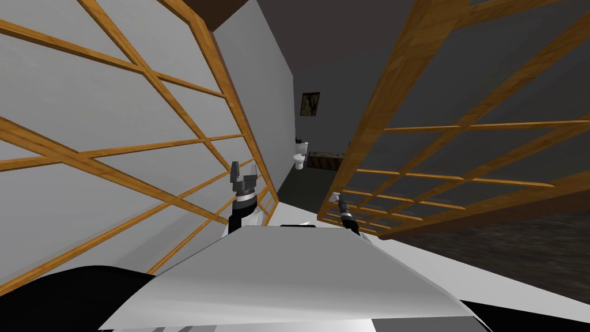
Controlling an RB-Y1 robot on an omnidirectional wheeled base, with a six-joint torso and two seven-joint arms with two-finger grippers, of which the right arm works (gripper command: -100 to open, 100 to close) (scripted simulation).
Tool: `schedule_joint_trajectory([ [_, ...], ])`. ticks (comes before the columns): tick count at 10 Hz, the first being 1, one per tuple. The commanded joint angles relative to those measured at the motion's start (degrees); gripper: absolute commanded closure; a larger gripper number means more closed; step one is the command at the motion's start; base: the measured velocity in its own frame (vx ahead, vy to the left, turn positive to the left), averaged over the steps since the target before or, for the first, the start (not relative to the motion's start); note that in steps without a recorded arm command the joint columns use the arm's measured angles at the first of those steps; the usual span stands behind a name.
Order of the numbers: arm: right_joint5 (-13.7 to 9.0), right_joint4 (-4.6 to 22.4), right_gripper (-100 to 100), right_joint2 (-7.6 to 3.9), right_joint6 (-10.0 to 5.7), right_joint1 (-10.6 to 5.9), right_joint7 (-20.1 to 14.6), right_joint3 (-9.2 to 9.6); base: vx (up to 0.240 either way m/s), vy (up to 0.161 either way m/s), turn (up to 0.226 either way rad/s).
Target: Pull the door open
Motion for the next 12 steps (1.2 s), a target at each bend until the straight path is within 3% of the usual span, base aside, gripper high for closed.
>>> schedule_joint_trajectory([
  [1,-0.89,-0.83,100,0.55,0.34,-0.06,-2.86,1.29,-0.033,-0.012,0.055],
  [12,-7.00,-0.27,100,-0.29,0.75,-0.65,-17.72,4.51,-0.034,-0.014,0.047],
])
